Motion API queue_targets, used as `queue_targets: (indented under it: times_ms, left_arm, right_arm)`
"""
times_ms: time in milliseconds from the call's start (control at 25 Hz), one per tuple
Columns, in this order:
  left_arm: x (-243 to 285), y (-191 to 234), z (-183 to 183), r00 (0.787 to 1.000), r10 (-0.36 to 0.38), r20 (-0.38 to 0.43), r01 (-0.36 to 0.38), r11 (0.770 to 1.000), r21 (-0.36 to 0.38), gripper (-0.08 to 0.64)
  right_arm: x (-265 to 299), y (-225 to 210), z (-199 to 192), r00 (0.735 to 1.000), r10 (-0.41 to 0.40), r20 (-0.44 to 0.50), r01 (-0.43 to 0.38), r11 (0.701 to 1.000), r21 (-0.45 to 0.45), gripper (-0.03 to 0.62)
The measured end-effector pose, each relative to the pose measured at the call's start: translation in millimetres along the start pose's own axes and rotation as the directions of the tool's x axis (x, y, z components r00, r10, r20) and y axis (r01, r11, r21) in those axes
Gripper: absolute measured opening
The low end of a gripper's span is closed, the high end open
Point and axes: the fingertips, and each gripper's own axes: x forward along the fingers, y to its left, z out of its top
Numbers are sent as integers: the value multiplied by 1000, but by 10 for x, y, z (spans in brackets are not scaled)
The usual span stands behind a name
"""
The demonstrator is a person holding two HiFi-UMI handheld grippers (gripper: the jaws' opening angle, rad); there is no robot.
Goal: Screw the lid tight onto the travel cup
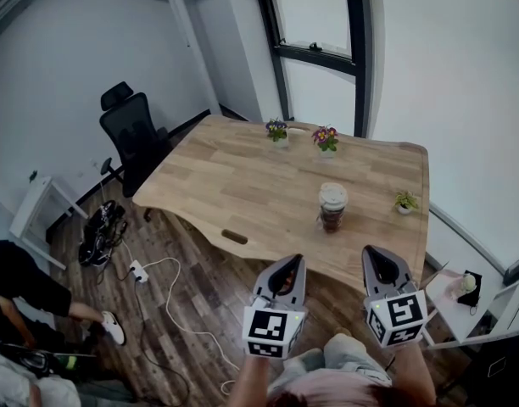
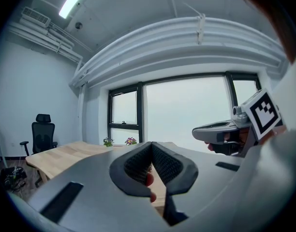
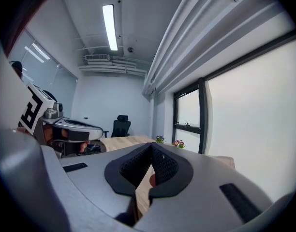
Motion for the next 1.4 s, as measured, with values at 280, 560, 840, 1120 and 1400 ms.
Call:
queue_targets:
  times_ms: [280,560,840,1120,1400]
  left_arm:
    - [134,-75,90,1000,5,0,-5,1000,9,2]
    - [287,-238,192,1000,-2,-14,3,1000,3,2]
    - [429,-345,190,999,9,-31,-9,1000,-2,2]
    - [579,-403,226,999,22,-24,-23,1000,-15,2]
    - [730,-427,230,999,23,-29,-23,1000,-19,2]
  right_arm:
    - [-17,-99,80,1000,22,10,-23,998,51,0]
    - [-57,-240,207,999,49,4,-49,998,36,0]
    - [-26,-369,199,997,76,-6,-76,996,38,0]
    - [42,-527,187,995,95,-9,-94,995,44,0]
    - [142,-647,183,995,99,-3,-99,994,44,0]
